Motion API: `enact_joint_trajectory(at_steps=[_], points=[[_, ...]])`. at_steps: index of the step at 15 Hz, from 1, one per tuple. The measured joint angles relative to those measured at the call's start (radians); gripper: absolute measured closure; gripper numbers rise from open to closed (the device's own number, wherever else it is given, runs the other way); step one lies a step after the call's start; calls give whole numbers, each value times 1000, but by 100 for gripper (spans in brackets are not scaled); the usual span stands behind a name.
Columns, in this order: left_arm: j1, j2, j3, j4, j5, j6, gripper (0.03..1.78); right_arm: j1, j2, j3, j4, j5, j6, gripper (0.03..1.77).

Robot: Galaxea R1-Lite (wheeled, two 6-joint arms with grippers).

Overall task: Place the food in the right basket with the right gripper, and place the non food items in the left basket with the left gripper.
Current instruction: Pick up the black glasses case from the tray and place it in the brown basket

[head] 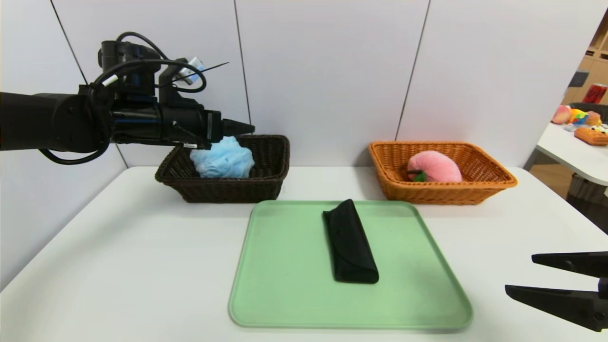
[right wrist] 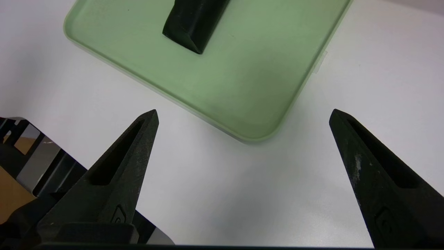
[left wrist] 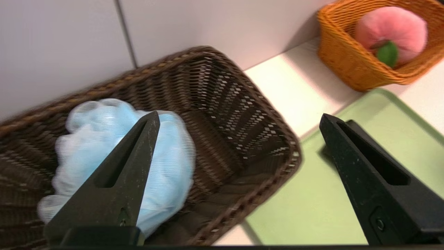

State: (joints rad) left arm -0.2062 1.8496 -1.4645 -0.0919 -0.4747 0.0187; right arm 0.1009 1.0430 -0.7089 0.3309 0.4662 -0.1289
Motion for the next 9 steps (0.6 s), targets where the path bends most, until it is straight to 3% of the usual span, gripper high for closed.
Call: enact_joint_trajectory(at_steps=[6,7,9], points=[[-179,-51,150,-4,26,-23,14,-3,0,-1,-2,-1,7,10],[-223,-64,177,-8,51,-51,14,-3,0,0,-3,0,17,10],[-321,-81,212,-19,157,-105,14,-3,0,1,-20,0,21,10]])
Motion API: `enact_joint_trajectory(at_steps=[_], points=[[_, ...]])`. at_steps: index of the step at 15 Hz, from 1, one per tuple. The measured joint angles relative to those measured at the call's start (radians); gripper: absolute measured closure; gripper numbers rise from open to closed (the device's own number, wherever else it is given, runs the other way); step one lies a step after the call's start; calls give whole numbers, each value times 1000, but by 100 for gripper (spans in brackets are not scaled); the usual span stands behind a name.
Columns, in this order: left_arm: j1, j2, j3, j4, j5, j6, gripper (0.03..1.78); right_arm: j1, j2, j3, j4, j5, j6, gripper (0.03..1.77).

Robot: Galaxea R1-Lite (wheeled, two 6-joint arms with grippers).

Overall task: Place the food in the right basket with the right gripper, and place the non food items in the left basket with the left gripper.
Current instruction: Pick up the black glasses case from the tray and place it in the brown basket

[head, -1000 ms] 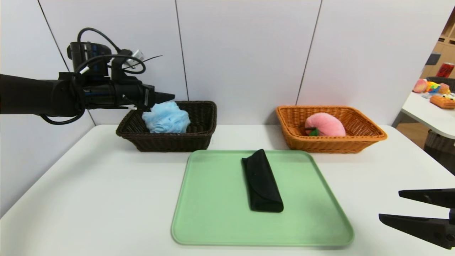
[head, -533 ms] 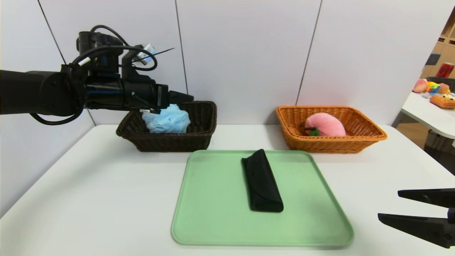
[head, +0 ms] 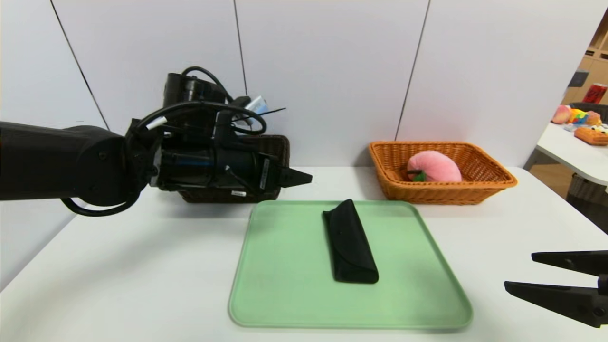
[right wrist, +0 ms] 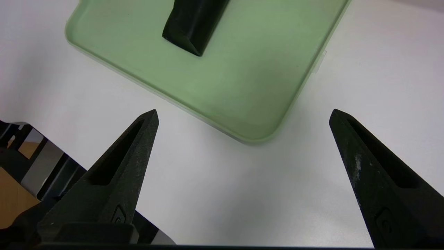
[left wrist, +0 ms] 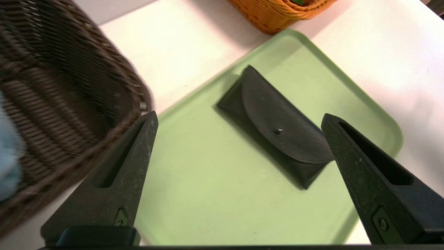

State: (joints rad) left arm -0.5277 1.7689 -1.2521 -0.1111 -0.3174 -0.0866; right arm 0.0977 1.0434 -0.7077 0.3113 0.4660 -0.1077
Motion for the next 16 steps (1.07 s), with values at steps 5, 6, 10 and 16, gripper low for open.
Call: enact_joint_trajectory(at_steps=[5,6,10,16], points=[[-179,13,40,-5,238,-36,12,0,0,16,-27,-1,0,10],[-205,25,42,-5,277,-38,12,0,0,22,-29,-2,1,10],[-310,97,11,0,460,-73,12,-6,-2,40,-41,-4,0,10],[-386,221,-154,151,652,-158,12,-11,-1,51,-57,0,0,10]])
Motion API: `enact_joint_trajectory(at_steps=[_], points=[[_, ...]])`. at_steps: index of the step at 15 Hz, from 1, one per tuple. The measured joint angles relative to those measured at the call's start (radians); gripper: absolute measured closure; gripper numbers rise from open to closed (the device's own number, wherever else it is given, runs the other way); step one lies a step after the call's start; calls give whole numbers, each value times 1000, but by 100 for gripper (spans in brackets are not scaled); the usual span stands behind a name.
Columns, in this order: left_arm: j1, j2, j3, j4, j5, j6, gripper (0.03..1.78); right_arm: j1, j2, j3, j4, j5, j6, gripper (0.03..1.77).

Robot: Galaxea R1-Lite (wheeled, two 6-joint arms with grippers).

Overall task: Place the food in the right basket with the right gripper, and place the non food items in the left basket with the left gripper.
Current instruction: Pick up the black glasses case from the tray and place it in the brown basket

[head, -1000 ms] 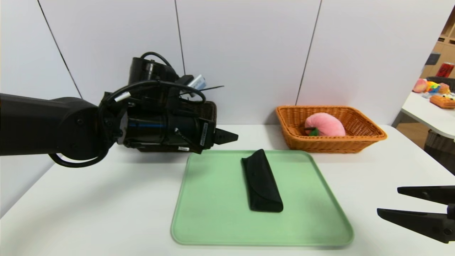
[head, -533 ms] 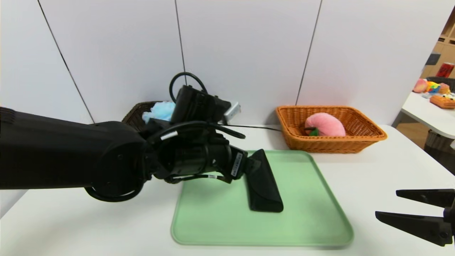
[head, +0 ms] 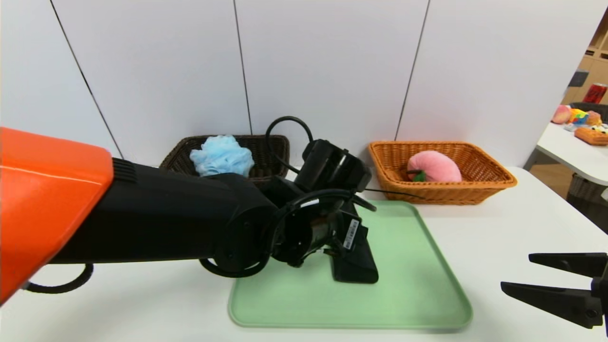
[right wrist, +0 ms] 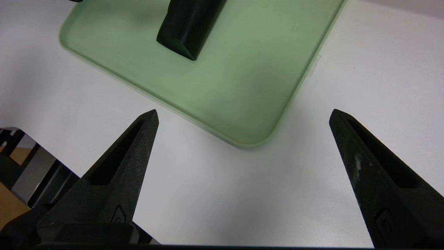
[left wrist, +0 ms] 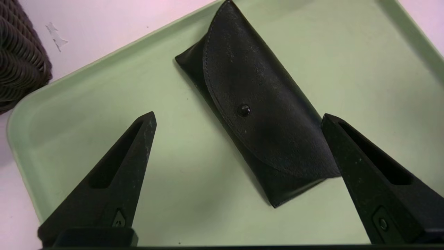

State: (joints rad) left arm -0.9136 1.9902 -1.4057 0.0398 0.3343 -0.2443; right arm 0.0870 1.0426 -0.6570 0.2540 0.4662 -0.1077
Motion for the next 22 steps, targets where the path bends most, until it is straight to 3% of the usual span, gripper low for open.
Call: enact_joint_trajectory(at_steps=[6,10,16,22], points=[[-49,126,-242,226,109,-172,12,0,2,16,-1,0,0,10],[-68,195,-370,373,123,-286,12,-2,0,26,-2,-1,0,10],[-71,263,-528,550,139,-379,12,-3,-1,31,-3,0,0,10],[-71,309,-563,556,145,-399,12,-3,-1,37,-9,0,0,10]])
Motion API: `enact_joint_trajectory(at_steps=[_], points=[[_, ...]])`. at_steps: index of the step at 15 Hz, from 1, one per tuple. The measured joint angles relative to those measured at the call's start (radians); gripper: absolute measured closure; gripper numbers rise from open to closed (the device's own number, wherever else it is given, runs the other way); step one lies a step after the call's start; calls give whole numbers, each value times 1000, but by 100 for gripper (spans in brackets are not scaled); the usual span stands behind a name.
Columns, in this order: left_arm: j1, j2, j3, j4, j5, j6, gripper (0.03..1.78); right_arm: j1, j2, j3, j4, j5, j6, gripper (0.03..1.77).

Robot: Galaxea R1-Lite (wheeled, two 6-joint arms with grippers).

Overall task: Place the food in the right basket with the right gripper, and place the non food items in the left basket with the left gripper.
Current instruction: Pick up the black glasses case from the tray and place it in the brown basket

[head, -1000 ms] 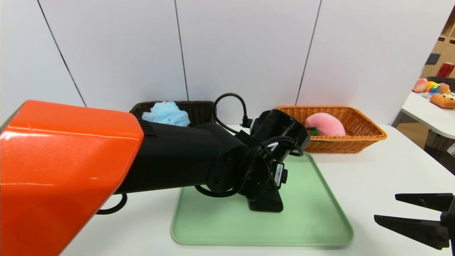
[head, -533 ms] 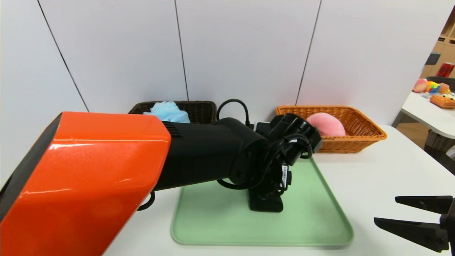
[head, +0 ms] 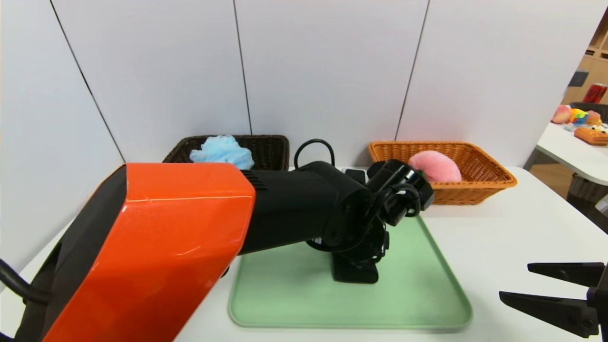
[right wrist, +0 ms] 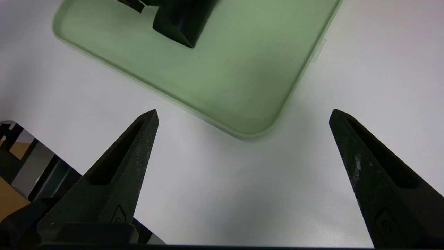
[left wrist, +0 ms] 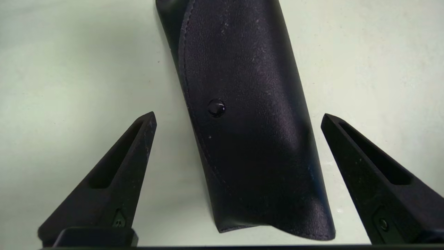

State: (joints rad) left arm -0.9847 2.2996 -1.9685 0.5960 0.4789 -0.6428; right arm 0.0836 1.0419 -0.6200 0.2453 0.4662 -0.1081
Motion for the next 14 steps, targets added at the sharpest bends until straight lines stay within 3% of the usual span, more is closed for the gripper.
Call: enact_joint_trajectory(at_steps=[14], points=[[4,47,-3,-18,4,-11,12,0,-7,9,0,0,0,10]])
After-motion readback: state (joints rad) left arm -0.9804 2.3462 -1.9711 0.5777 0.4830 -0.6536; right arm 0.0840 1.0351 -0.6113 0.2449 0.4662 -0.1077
